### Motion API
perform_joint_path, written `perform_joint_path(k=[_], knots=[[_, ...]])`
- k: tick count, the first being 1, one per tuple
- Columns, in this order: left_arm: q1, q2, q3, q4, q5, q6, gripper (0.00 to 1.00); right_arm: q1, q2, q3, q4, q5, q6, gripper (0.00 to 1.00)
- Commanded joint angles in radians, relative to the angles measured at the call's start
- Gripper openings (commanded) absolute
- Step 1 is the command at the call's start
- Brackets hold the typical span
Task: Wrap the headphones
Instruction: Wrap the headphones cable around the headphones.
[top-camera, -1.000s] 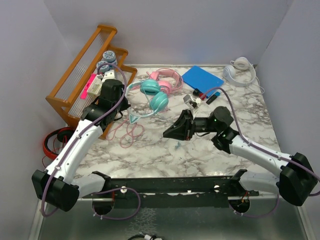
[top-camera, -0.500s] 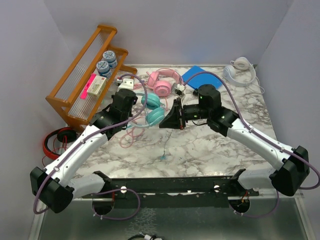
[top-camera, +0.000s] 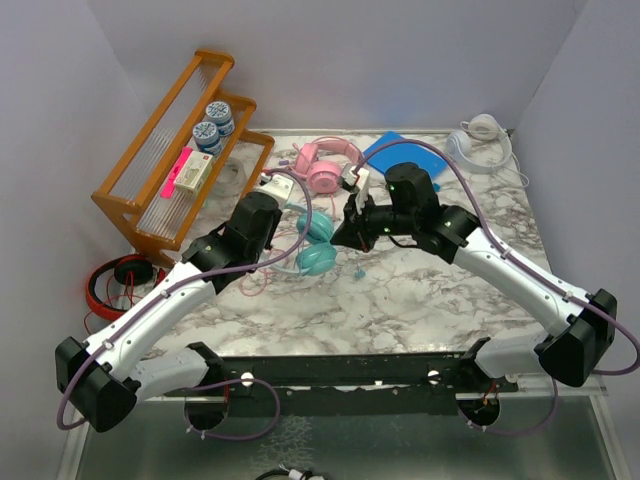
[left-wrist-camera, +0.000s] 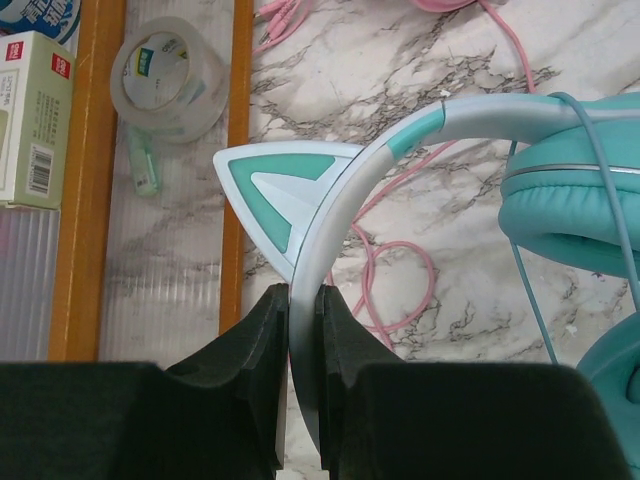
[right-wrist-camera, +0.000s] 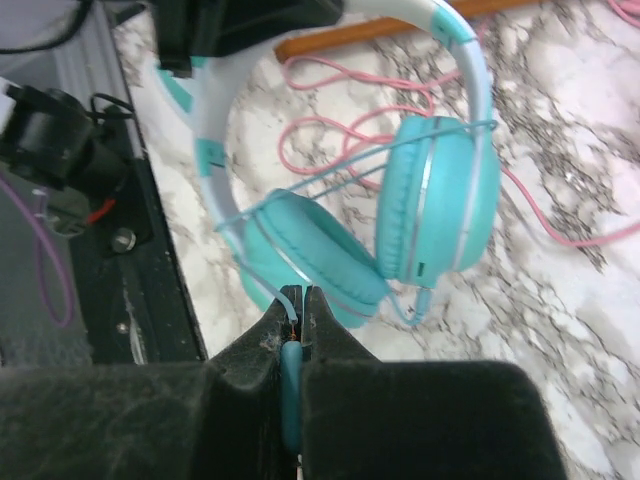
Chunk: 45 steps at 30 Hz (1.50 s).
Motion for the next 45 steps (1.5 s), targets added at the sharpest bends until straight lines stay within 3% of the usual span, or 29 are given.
perform_joint_path(k=[1,7,14,21,30,34,45], knots=[[-0.012,-0.036,-0.017,0.008,0.086,0.103,0.0,0.0,0.014,0.054,-0.08,0.14,-0.087,0.02],[-0.022,-0.017,-0.008,0.006,0.245,0.071,0.0,0.0,0.04,0.077,-0.056,0.137,-0.075,0.04],[-0.035,-0.002,-0.004,-0.018,0.267,0.069,0.0,-0.002,0.063,0.099,-0.091,0.37,-0.095,0.11],[-0.044,0.005,-0.008,-0.021,0.29,0.056,0.0,-0.001,0.07,0.087,-0.054,0.479,-0.09,0.2],[-0.044,-0.049,0.015,-0.023,0.394,0.018,0.0,-0.001,0.055,-0.015,0.049,0.456,-0.065,0.13],[-0.043,-0.072,0.02,-0.03,0.434,-0.005,0.0,-0.002,0.048,-0.073,0.108,0.469,-0.034,0.2],[-0.043,-0.112,0.079,-0.084,0.538,-0.085,0.0,-0.026,0.007,-0.194,0.231,0.341,0.061,0.27]])
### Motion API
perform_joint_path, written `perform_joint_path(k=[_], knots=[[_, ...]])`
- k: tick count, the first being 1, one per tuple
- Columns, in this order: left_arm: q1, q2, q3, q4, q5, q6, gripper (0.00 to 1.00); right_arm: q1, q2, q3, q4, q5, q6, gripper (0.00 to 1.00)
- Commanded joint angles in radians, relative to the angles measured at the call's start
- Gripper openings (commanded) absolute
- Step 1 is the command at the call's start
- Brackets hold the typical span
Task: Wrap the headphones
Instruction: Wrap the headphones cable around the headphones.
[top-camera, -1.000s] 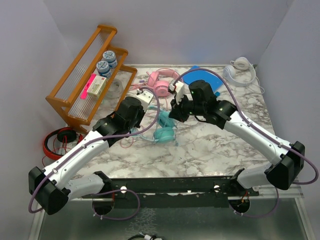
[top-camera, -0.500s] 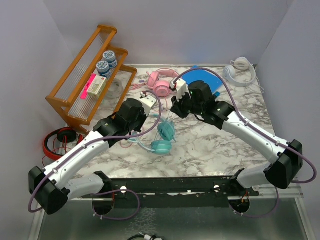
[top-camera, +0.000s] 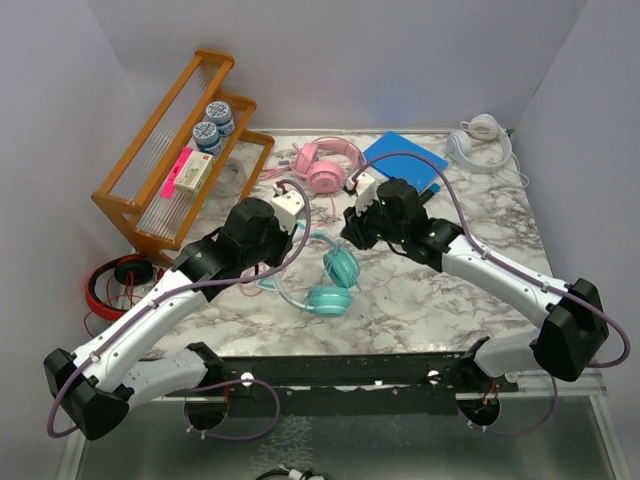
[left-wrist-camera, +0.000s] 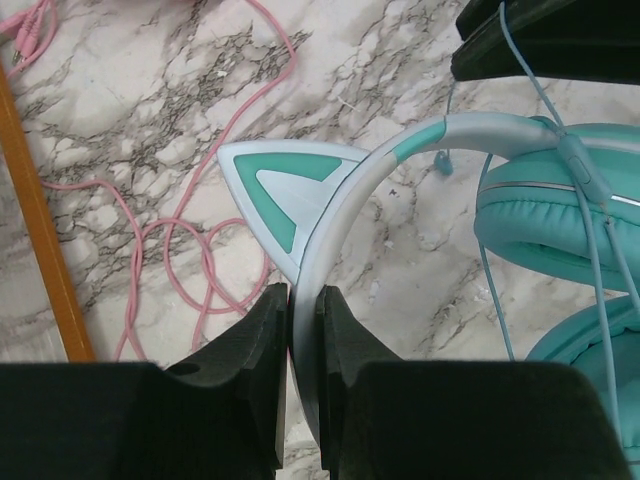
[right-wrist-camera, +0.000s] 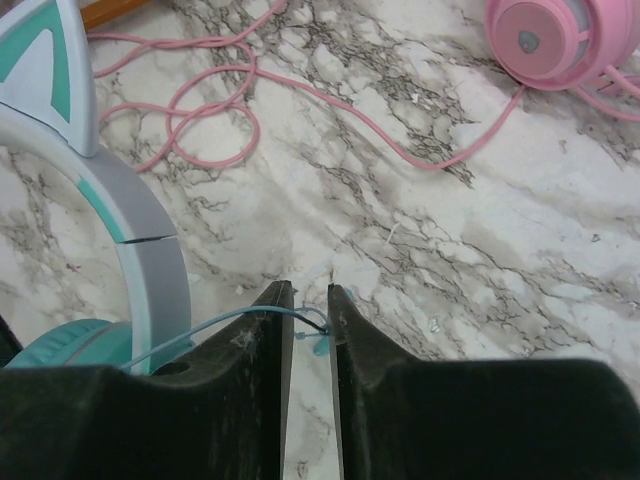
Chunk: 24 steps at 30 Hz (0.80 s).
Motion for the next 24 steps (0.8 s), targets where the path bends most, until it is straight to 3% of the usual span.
perform_joint_path(k=[1,5,12,22,24], knots=[[-0.004,-0.038,0.095,-0.021,0.12,-0.076,0.0,-0.025,-0.05,-0.044,0.095,-0.08,0.072,0.27],[-0.004,-0.039,0.165,-0.077,0.146,-0.113,0.0,-0.049,-0.1,-0.123,0.181,-0.14,0.103,0.33],[-0.005,0.008,0.339,-0.205,0.121,-0.188,0.0,-0.076,-0.159,-0.264,0.387,-0.196,0.156,0.56],[-0.005,0.059,0.496,-0.273,0.123,-0.251,0.0,-0.076,-0.25,-0.482,0.707,-0.256,0.197,0.7],[-0.005,0.067,0.512,-0.277,0.122,-0.252,0.0,-0.077,-0.261,-0.507,0.738,-0.28,0.193,0.66]])
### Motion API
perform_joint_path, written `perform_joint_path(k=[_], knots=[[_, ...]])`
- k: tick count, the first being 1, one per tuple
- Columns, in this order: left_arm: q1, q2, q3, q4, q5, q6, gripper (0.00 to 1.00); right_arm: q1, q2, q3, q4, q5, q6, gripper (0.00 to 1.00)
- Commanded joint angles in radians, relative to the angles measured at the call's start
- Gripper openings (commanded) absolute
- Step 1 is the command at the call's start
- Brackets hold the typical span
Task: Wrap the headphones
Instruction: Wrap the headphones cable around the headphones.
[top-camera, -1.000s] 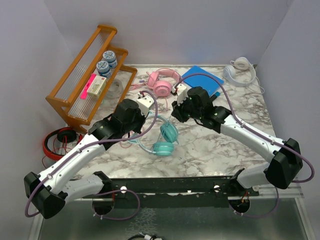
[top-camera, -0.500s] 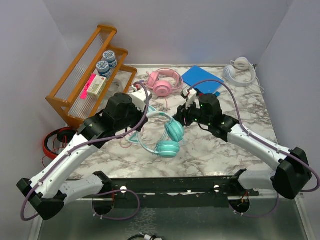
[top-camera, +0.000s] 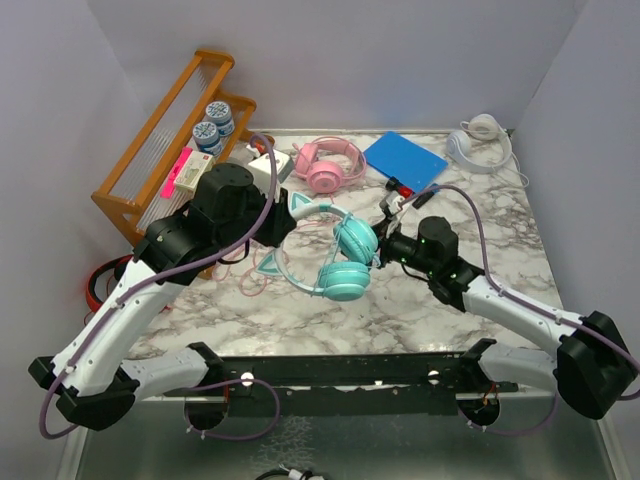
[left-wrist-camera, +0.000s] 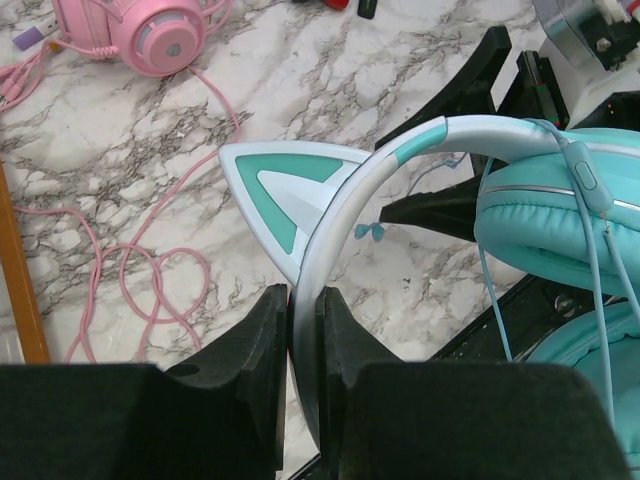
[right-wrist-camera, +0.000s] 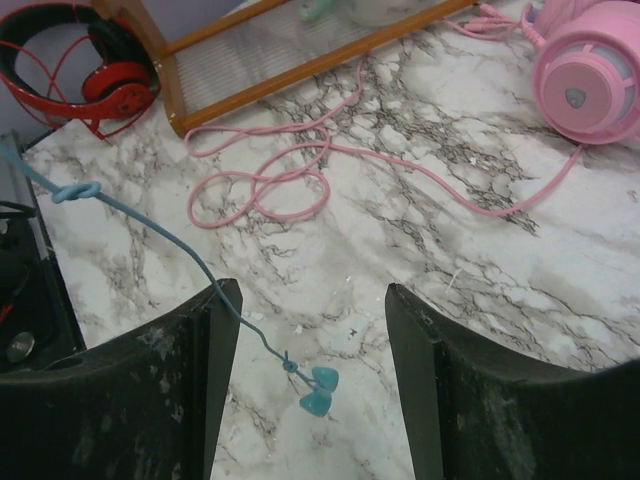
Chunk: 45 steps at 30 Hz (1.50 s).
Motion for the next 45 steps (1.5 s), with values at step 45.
perform_joint_path(k=[45], knots=[[-0.005,0.105,0.274,0.016,0.049,-0.134,0.0,-0.004,0.076,-0.151,0.363,-0.329,0.06,0.33]])
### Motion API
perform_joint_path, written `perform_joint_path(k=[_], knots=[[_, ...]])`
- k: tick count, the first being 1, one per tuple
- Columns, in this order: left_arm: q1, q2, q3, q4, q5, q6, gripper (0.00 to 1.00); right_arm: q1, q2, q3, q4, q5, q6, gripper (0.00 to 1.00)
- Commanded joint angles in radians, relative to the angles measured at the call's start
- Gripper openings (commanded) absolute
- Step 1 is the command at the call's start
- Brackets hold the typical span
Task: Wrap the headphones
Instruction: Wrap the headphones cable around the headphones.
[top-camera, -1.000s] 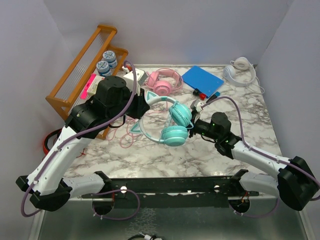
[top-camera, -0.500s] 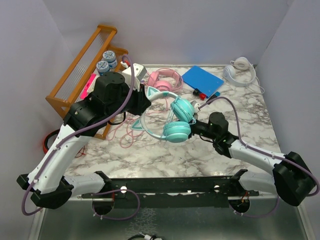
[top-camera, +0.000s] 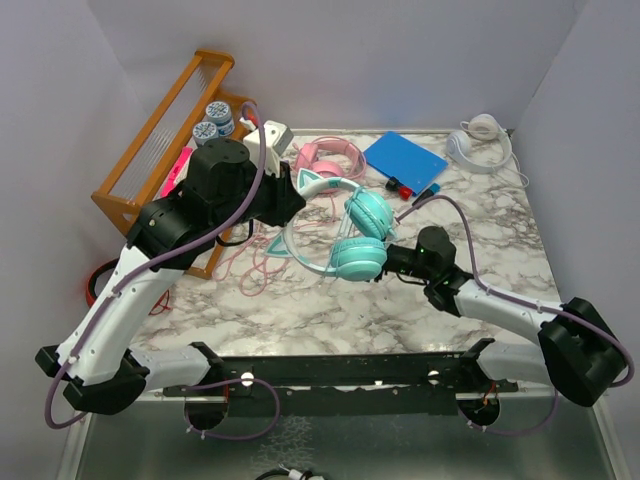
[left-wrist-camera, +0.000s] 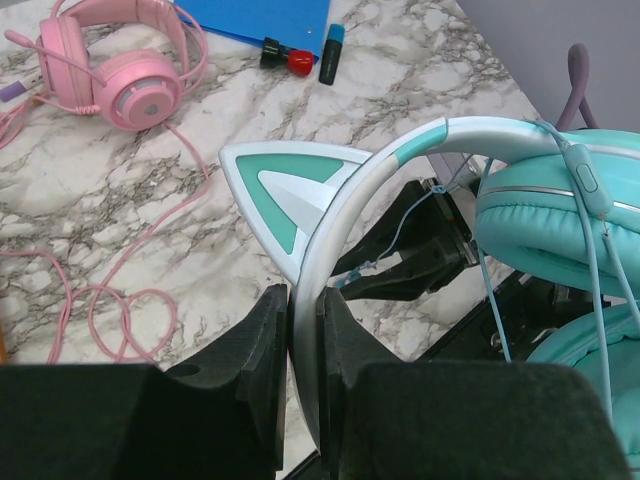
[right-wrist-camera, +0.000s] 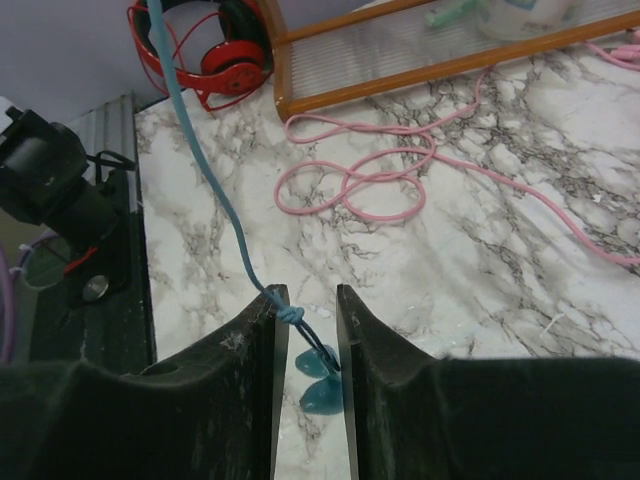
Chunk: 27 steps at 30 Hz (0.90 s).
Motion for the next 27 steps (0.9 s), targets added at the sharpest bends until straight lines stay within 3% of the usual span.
perform_joint_path(k=[1,11,17,21,27], knots=[[-0.005,-0.001,0.029,0.06,0.021,-0.058,0.0,-0.004,0.007,-0.029,0.066,-0.085,0.056,0.32],[-0.002,0.002,0.006,0.074,-0.101,-0.159,0.0,0.013,-0.028,-0.085,0.132,-0.196,0.154,0.19],[0.01,0.017,-0.06,0.123,-0.106,-0.222,0.0,0.044,-0.043,-0.082,0.179,-0.203,0.253,0.04],[0.05,0.022,-0.112,0.147,-0.142,-0.236,0.0,0.08,-0.077,-0.067,0.16,-0.182,0.284,0.02],[0.189,0.01,-0.248,0.286,-0.008,-0.291,0.0,0.146,-0.106,-0.035,0.095,-0.147,0.309,0.02]])
